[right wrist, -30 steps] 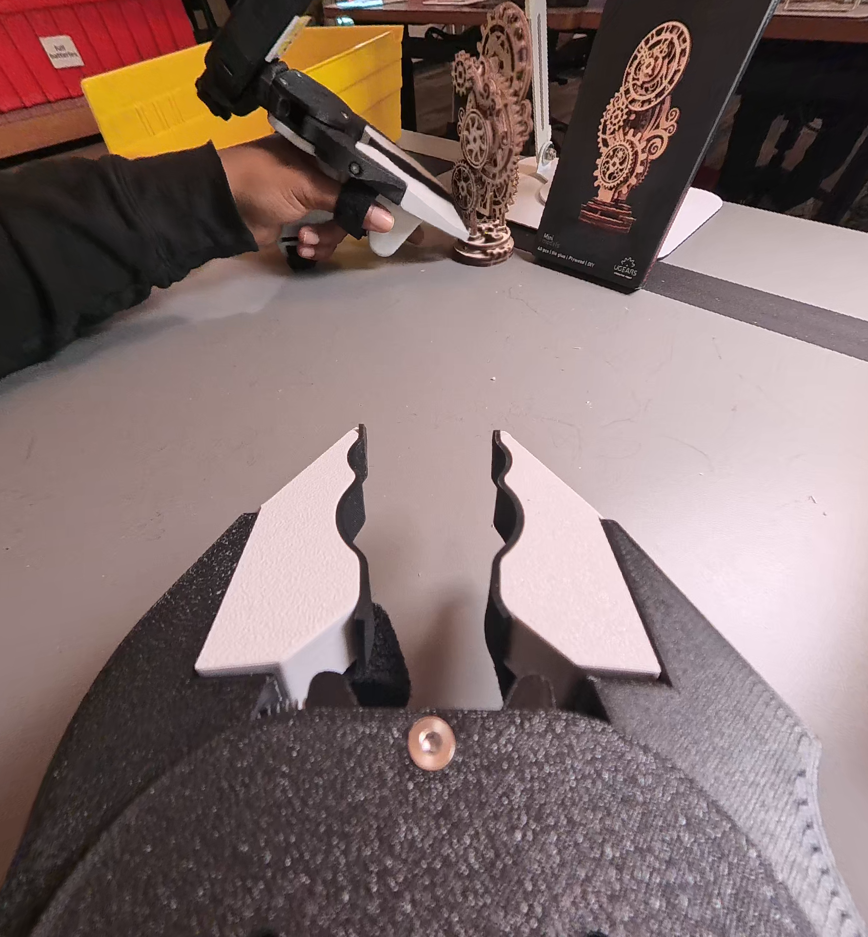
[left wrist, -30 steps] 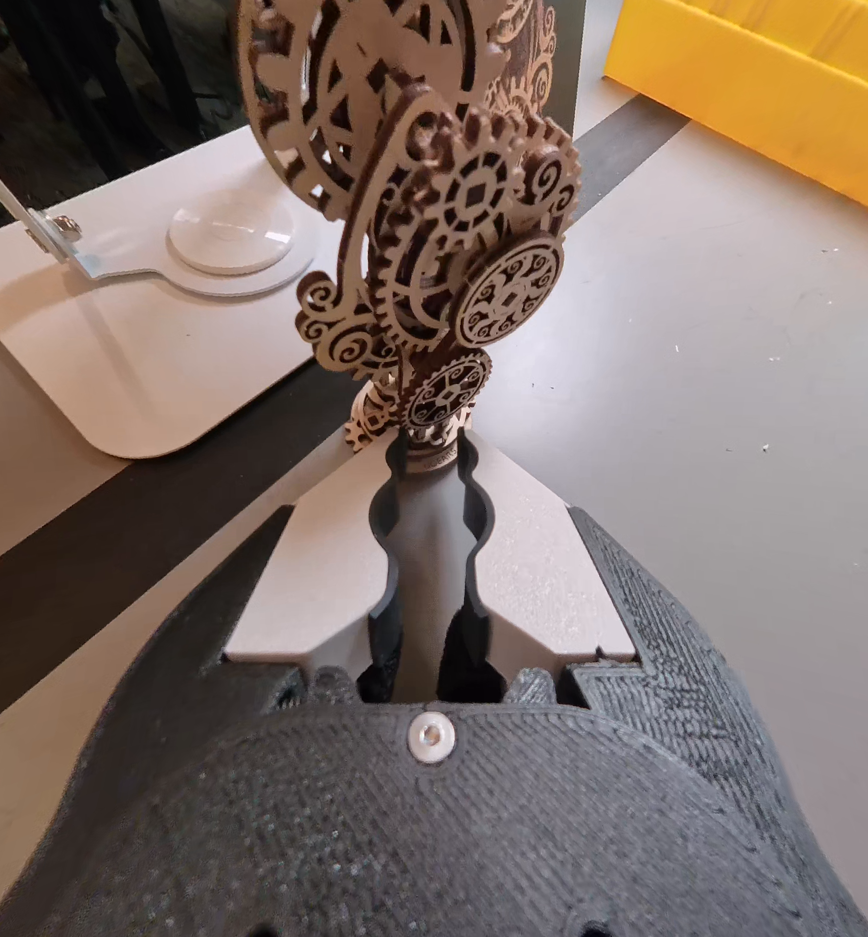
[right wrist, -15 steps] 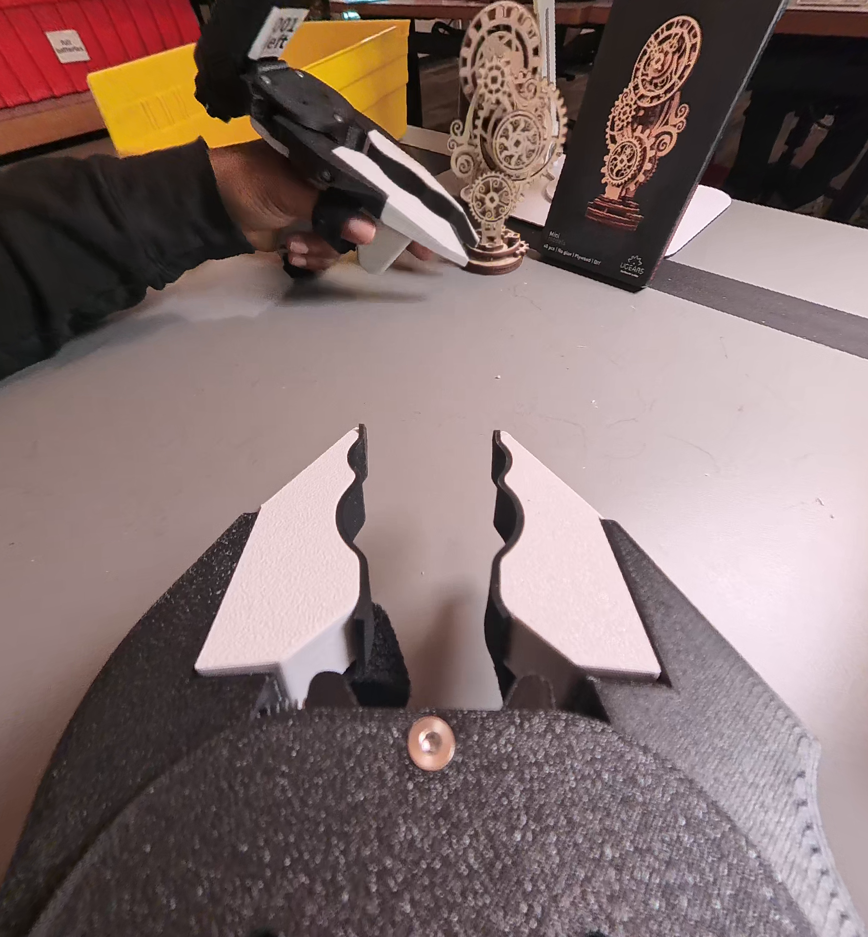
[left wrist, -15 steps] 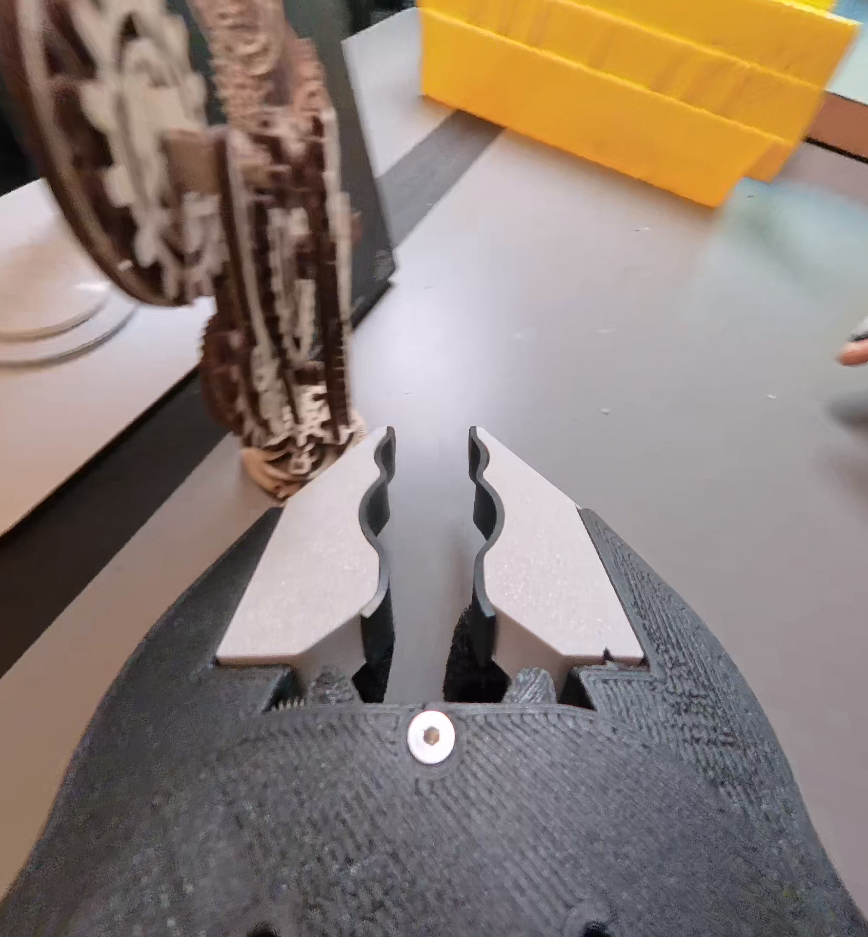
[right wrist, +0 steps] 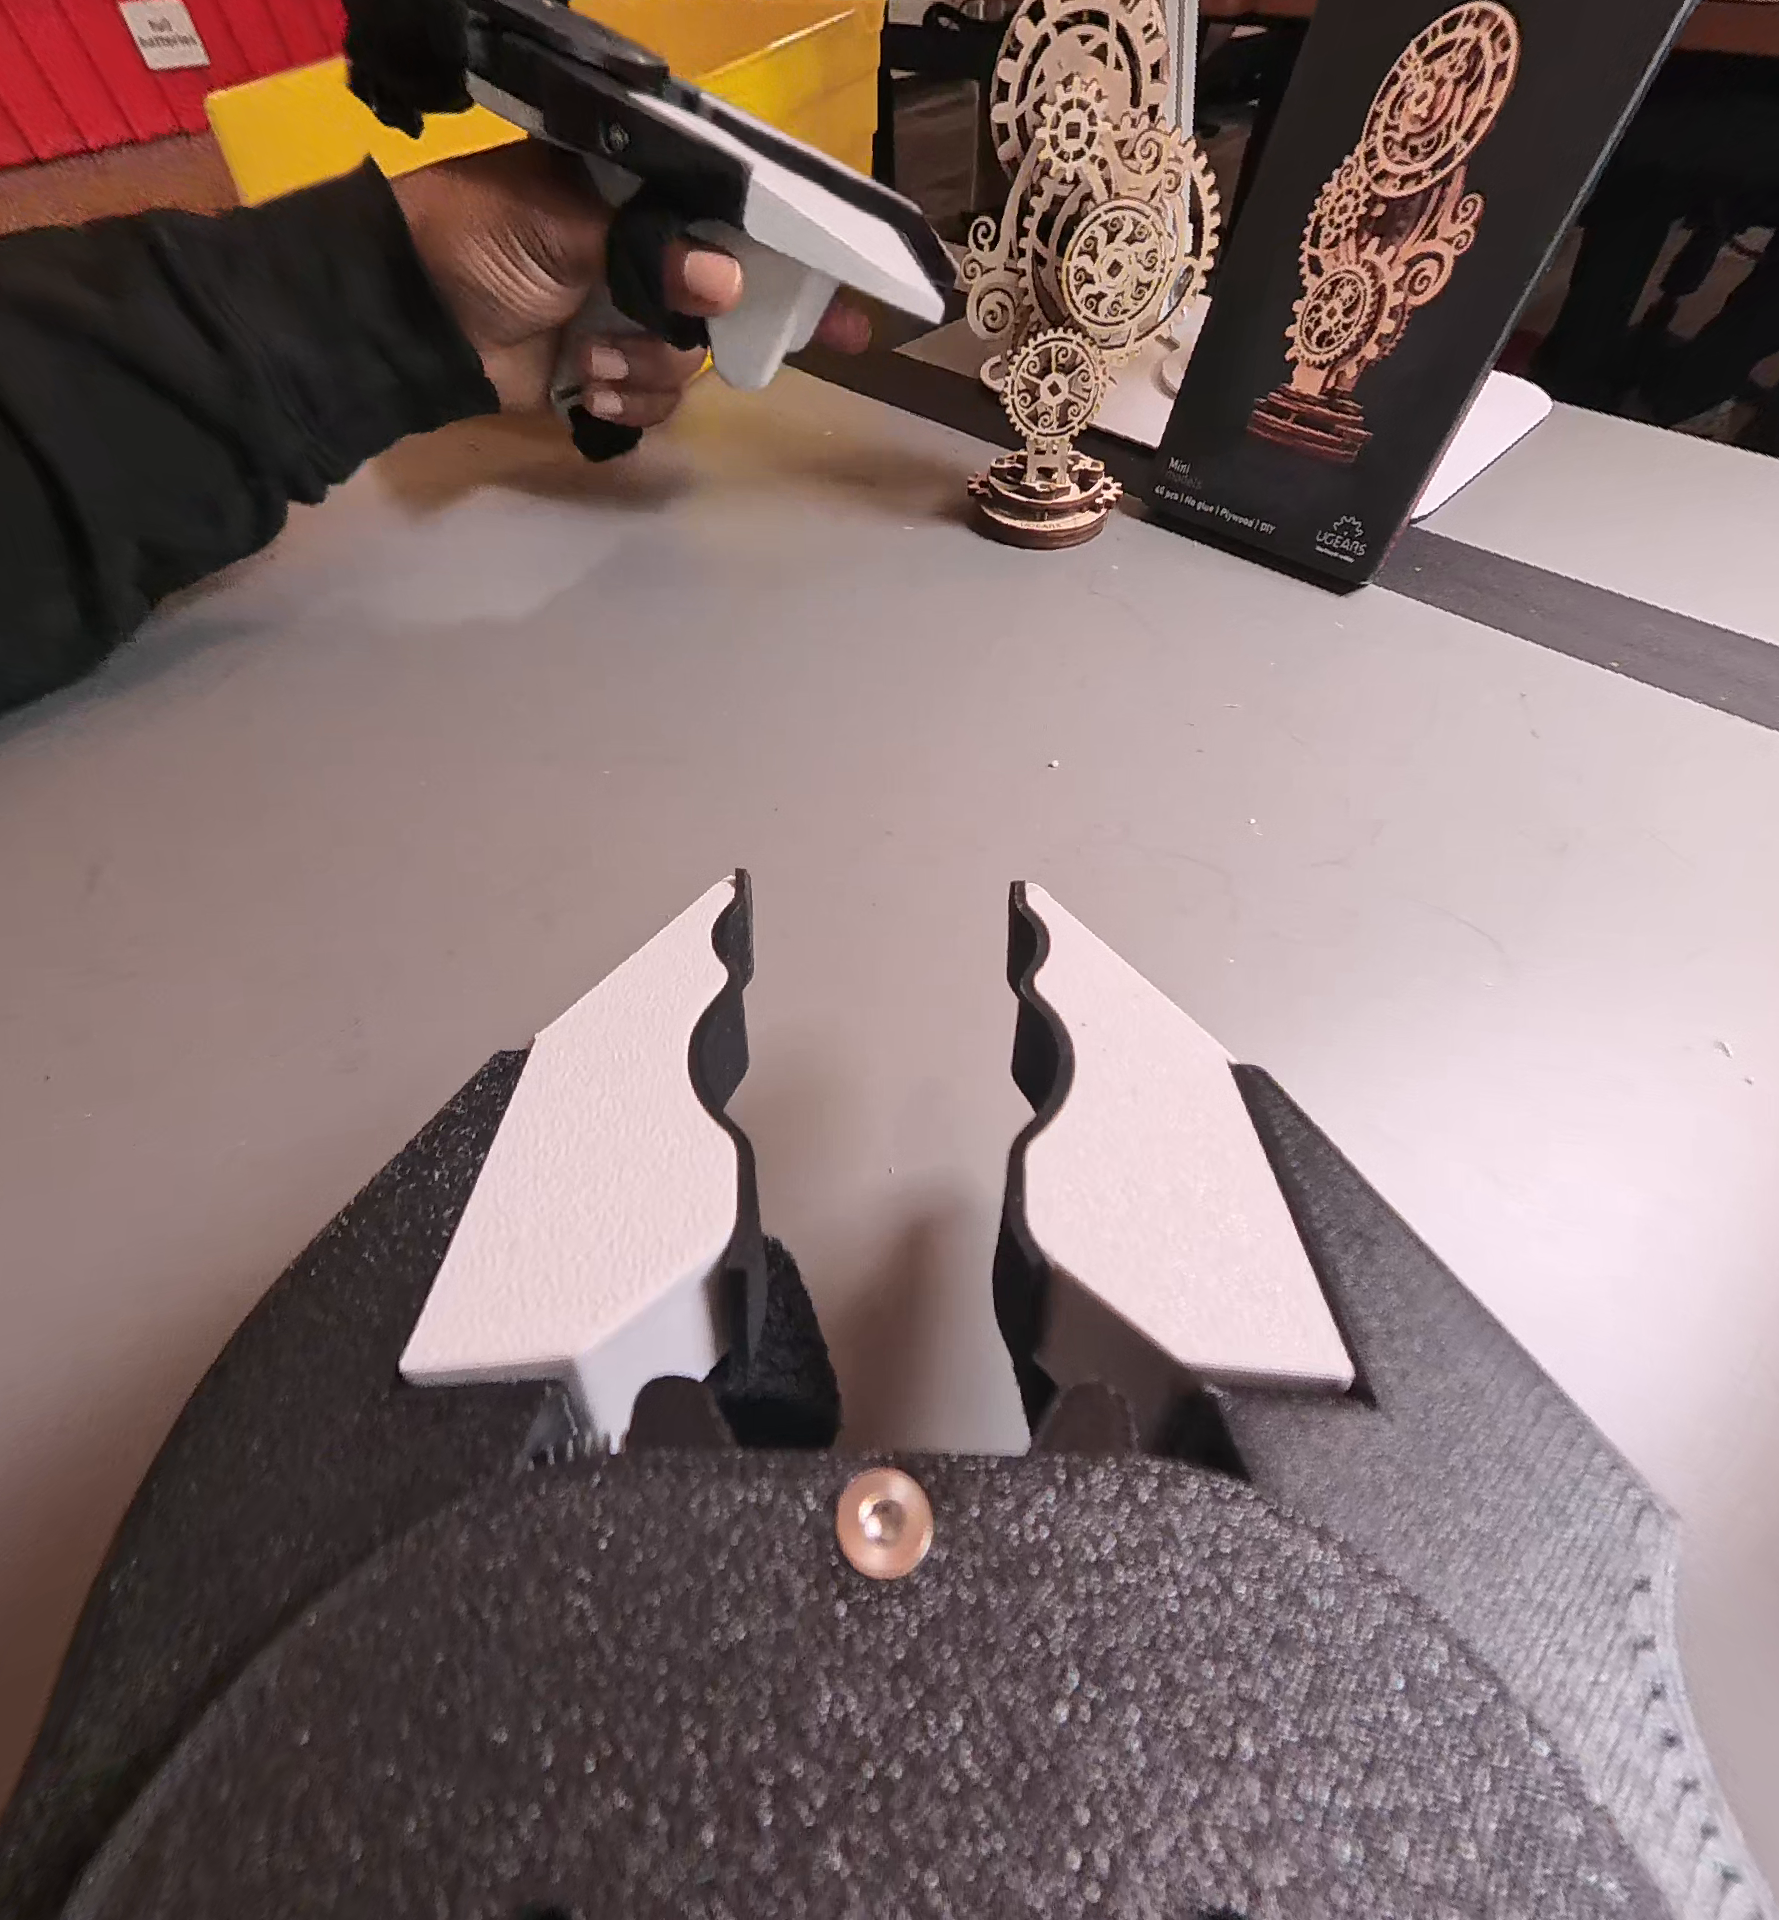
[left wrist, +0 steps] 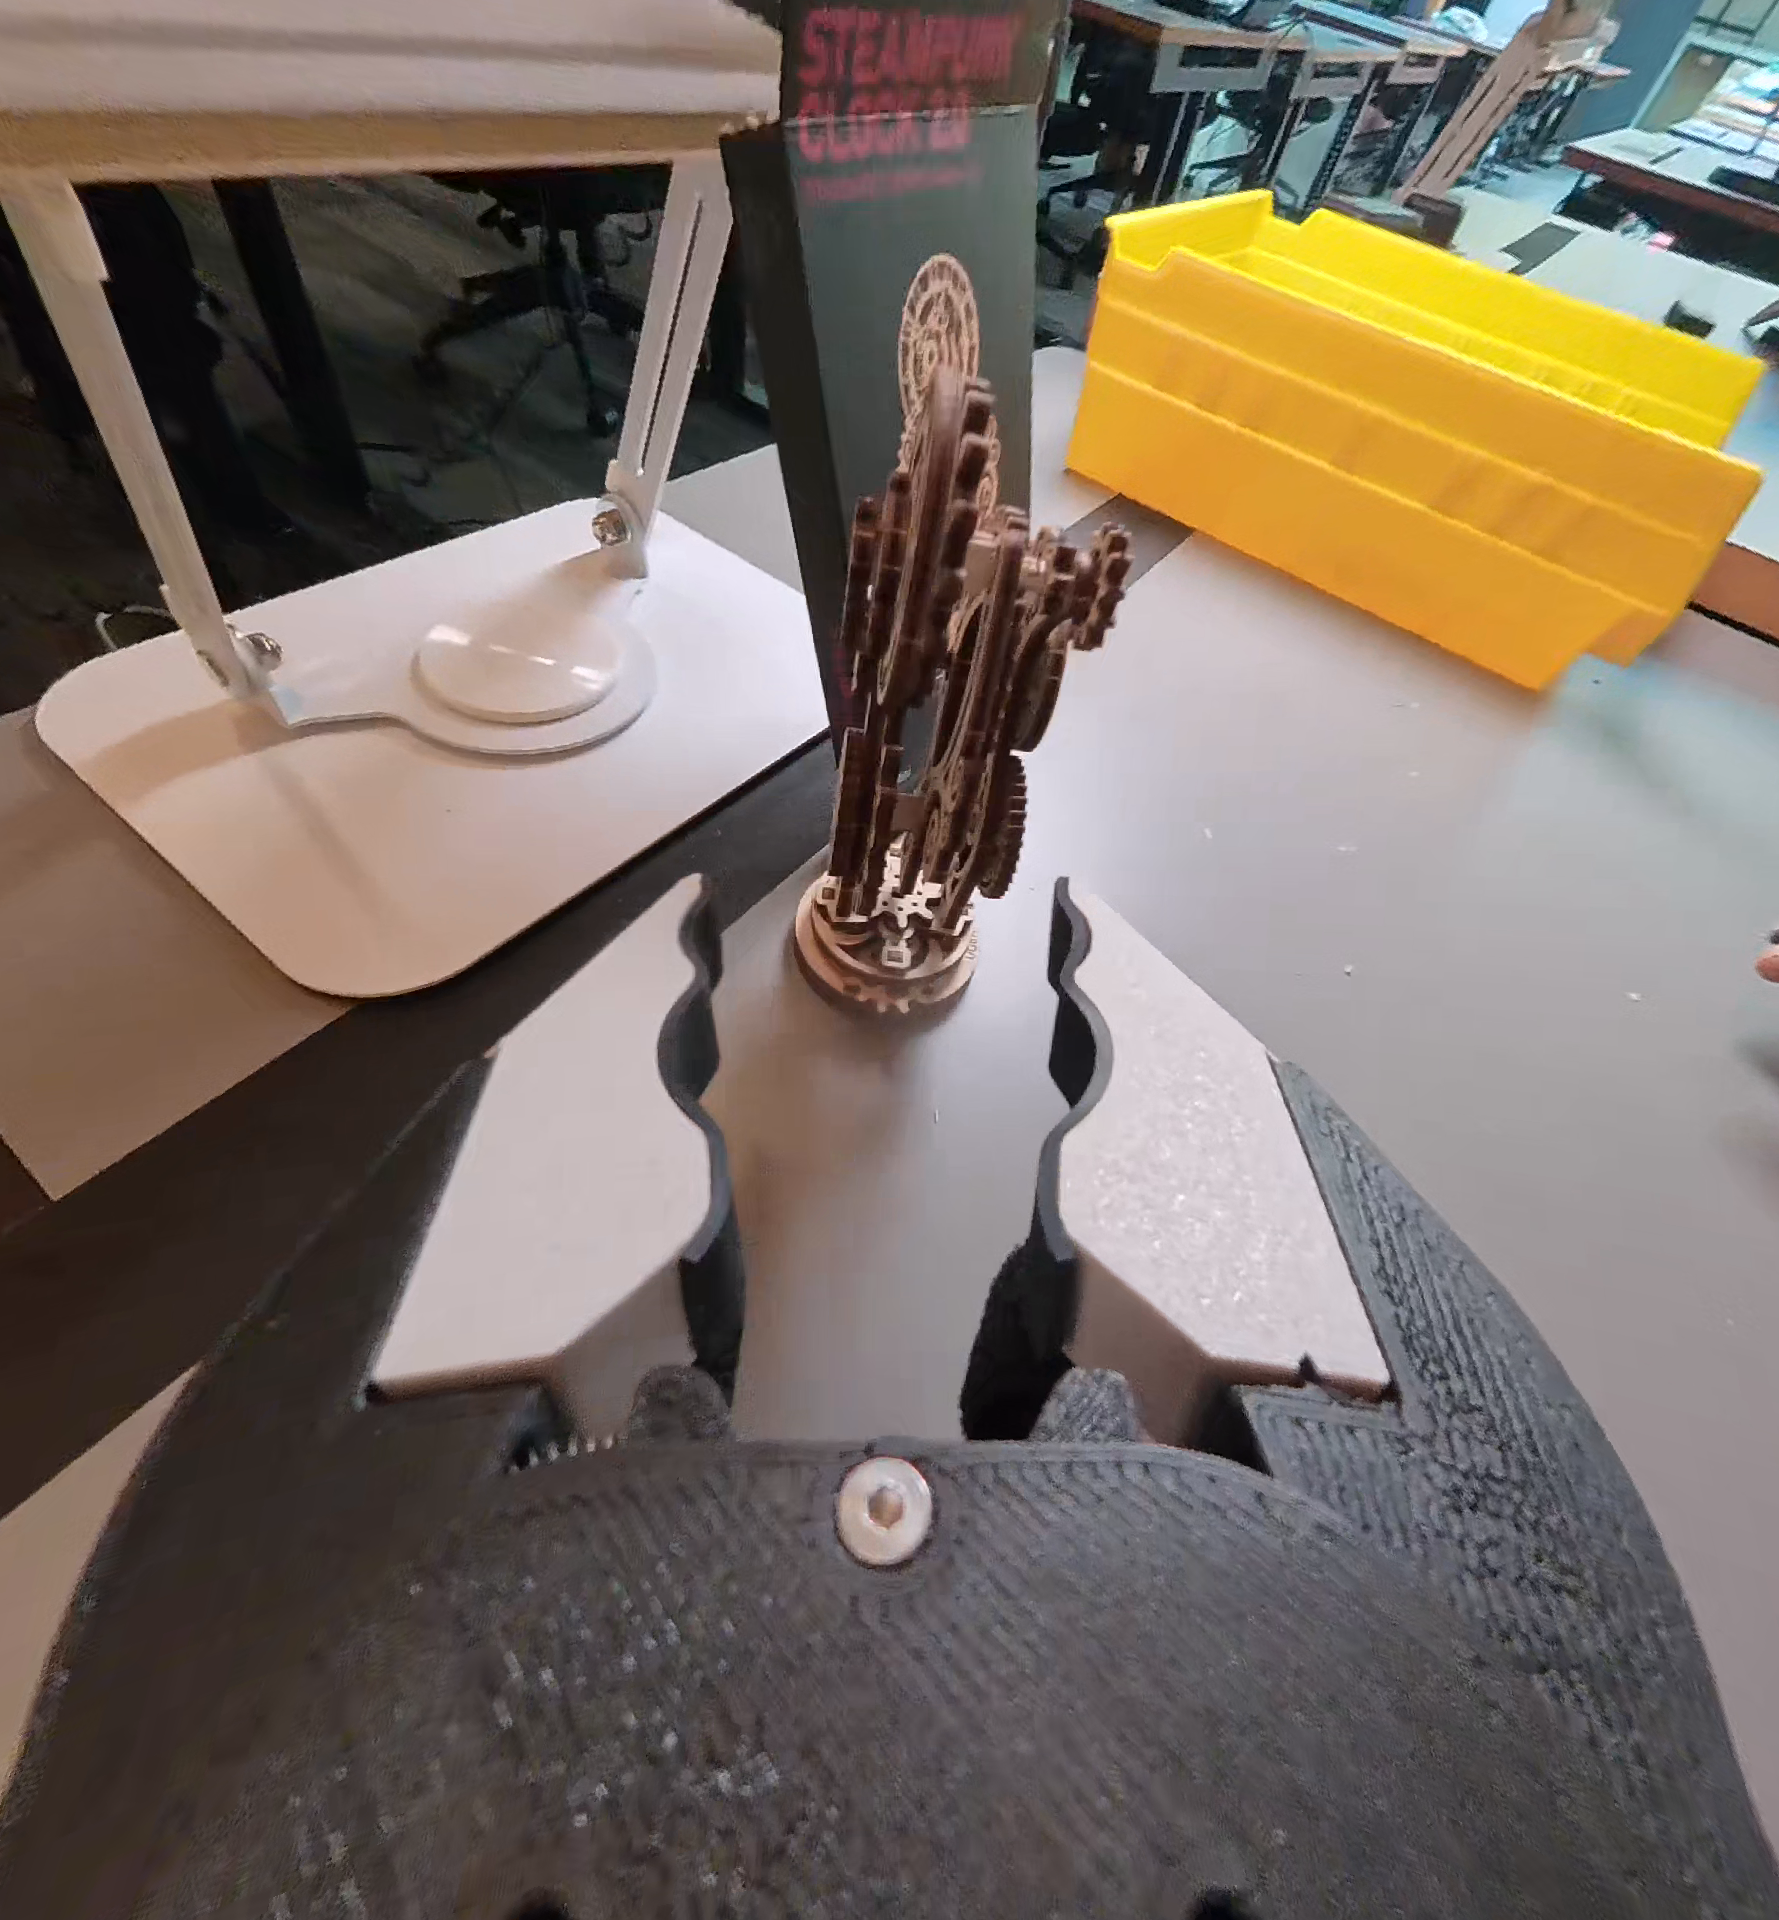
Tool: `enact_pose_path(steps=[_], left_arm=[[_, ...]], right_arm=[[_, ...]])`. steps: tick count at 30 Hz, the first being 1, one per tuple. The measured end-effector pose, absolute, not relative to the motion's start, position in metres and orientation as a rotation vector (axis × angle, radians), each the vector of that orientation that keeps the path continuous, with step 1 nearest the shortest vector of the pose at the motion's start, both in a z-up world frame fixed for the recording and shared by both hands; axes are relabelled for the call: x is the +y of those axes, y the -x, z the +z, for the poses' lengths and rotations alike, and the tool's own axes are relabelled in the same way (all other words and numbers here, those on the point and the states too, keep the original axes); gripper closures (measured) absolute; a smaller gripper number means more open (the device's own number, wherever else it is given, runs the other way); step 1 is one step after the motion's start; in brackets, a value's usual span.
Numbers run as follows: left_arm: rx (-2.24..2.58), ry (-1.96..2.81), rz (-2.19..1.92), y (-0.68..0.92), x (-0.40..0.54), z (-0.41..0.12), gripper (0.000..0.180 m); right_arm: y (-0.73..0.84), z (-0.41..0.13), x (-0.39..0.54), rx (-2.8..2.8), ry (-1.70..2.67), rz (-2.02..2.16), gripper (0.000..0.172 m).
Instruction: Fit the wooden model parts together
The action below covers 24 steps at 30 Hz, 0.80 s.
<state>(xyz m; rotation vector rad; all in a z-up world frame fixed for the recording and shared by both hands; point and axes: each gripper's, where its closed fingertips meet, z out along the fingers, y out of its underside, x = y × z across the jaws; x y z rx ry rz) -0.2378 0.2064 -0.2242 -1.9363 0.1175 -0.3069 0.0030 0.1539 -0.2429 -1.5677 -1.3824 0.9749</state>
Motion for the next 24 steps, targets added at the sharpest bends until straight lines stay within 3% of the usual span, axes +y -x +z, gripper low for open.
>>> enact_pose_path(steps=[4,11,24], left_arm=[[0.160,1.970,-0.296,0.226,0.222,-0.241,0.110],[0.128,2.057,-0.262,0.213,0.226,-0.254,0.132],[0.233,2.110,-0.389,0.166,0.207,-0.261,0.139]], right_arm=[[-0.004,-0.242,0.155,-1.369,1.570,0.982,0.124],[-0.004,-0.242,0.153,-1.385,1.561,0.974,0.124],[-0.005,-0.237,0.149,-1.387,1.531,0.975,0.124]])
